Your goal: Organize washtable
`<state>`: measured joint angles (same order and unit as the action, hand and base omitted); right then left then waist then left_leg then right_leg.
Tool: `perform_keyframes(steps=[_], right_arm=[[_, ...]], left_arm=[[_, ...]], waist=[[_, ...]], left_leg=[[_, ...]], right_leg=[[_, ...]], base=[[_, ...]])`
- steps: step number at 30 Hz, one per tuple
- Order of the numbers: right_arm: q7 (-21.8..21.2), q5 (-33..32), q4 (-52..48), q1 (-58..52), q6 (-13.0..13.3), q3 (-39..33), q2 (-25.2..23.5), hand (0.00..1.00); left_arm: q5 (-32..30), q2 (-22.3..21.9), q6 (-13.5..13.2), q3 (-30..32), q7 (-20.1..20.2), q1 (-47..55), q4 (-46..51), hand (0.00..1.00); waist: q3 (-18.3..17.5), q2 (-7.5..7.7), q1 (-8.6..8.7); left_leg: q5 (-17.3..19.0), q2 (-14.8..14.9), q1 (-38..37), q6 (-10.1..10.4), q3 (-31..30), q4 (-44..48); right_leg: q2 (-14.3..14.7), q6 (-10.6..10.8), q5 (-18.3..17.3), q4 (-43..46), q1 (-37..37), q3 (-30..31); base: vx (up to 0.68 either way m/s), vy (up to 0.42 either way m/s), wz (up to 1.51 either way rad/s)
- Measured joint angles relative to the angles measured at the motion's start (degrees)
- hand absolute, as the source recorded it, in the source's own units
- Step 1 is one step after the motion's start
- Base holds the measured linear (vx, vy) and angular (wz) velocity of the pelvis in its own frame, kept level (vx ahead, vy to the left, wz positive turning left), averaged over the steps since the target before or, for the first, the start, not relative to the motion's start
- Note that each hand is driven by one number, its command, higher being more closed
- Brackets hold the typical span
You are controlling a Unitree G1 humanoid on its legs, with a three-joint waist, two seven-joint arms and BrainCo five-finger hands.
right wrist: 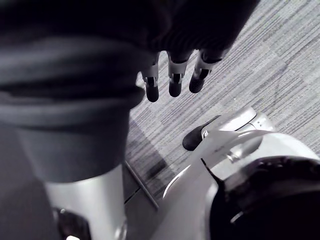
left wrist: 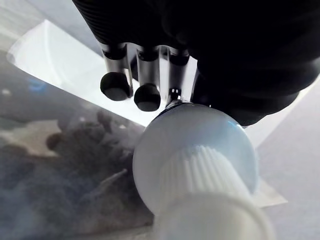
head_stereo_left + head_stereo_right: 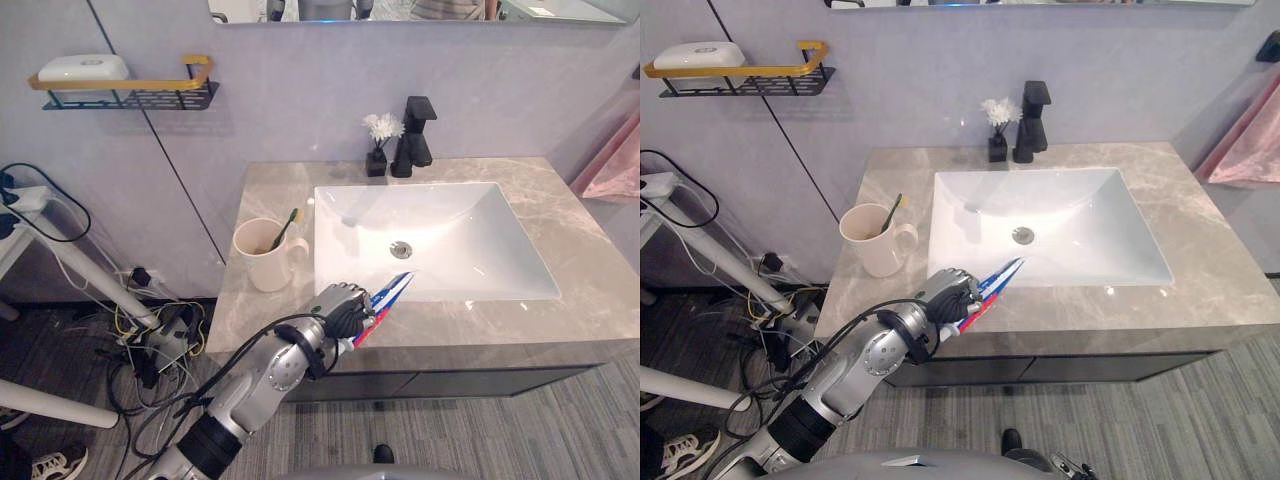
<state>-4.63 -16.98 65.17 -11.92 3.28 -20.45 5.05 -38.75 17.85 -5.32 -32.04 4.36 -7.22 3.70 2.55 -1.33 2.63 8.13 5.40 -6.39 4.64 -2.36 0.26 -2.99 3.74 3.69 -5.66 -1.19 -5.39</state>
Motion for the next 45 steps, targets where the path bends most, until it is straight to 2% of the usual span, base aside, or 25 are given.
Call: perform_keyframes(steps=[4,12,16,22,28,34,36,40,43,45], right_arm=[[0.3,-0.2,0.0,0.0,0.2,0.0,0.0,0.0],[0.4,-4.5,-0.2,-0.1,0.4,-0.2,-0.3,0.0],[0.4,-6.9,-4.6,-1.4,1.0,-0.2,-1.6,0.0],[0.4,-9.4,-17.9,-6.3,1.7,-0.3,-3.2,0.0],[0.3,-11.2,-30.8,-10.3,2.7,-0.6,-3.5,0.0],[-0.3,-11.2,-50.5,-14.4,2.8,-0.1,-4.1,0.0],[-1.1,-11.4,-60.0,-14.5,3.0,0.4,-4.2,0.0],[-3.9,-15.9,-77.3,-15.0,4.1,2.4,-4.2,0.0],[-6.9,-20.0,-84.0,-14.1,5.1,6.0,-3.6,0.0],[-7.2,-21.5,-86.0,-13.4,5.1,8.9,-3.1,0.0]], left_arm=[[0.0,0.0,0.0,-0.2,-0.8,-0.3,-0.3,1.0],[0.2,0.1,0.1,-1.5,-1.4,-1.8,-0.2,1.0],[1.3,-1.1,0.3,-1.3,-1.7,-1.9,1.5,1.0],[1.8,-6.6,0.0,-1.0,-4.1,-4.6,6.3,1.0],[2.5,-8.9,-1.4,0.3,-5.6,-6.0,7.9,1.0],[2.5,-9.0,-1.7,1.7,-6.1,-6.2,11.7,1.0],[2.5,-9.2,-1.9,3.8,-6.6,-6.3,13.9,1.0],[2.4,-9.2,-2.1,5.7,-7.7,-6.5,16.8,1.0],[2.4,-9.1,-2.6,5.6,-7.8,-7.2,17.1,1.0],[2.3,-8.7,-2.7,5.5,-7.8,-7.5,17.1,1.0]], waist=[[-0.1,0.12,0.04],[0.0,0.19,0.04],[-0.1,0.48,-0.13],[-0.3,0.82,-0.15],[-0.3,0.78,-0.05],[-0.4,0.67,0.08],[-0.4,0.62,0.1],[-0.6,0.44,0.01],[-0.8,0.54,-0.24],[-1.1,0.48,-0.32]], left_leg=[[0.0,0.0,-0.1,0.0,0.0,0.1],[0.0,0.0,-0.3,0.0,0.7,0.1],[0.1,-0.1,0.7,-0.1,2.0,0.4],[0.2,-0.1,1.6,-0.2,4.6,1.2],[1.2,-0.2,1.8,-0.5,8.4,2.4],[1.8,-0.1,1.9,-0.3,11.2,3.2],[1.9,-0.1,1.9,-0.3,12.2,3.4],[1.9,0.0,1.6,-0.2,12.3,3.7],[2.0,0.0,1.5,-0.2,12.2,4.1],[2.0,-0.1,1.6,-0.3,12.0,4.3]], right_leg=[[0.0,0.0,0.0,0.0,0.0,0.0],[0.1,0.2,0.2,0.1,0.1,0.7],[0.0,0.2,0.6,0.4,1.2,2.2],[0.4,0.1,1.6,0.4,2.9,4.8],[0.8,0.3,2.5,0.4,4.5,8.5],[1.3,0.4,3.4,0.4,5.6,11.3],[1.6,0.3,3.7,0.4,6.2,12.3],[1.7,0.3,4.0,0.5,6.1,12.5],[1.6,0.3,4.1,0.5,5.9,12.4],[1.5,0.4,4.1,0.5,5.8,12.3]], base=[[0.0,0.0,0.0],[0.0,0.003,-0.04],[-0.02,0.011,-0.16],[-0.02,0.0,-0.19],[-0.04,0.01,-0.36],[-0.01,0.003,-0.25],[-0.01,-0.005,-0.23],[0.0,-0.005,-0.04],[0.0,0.0,0.0],[-0.01,0.001,0.03]])
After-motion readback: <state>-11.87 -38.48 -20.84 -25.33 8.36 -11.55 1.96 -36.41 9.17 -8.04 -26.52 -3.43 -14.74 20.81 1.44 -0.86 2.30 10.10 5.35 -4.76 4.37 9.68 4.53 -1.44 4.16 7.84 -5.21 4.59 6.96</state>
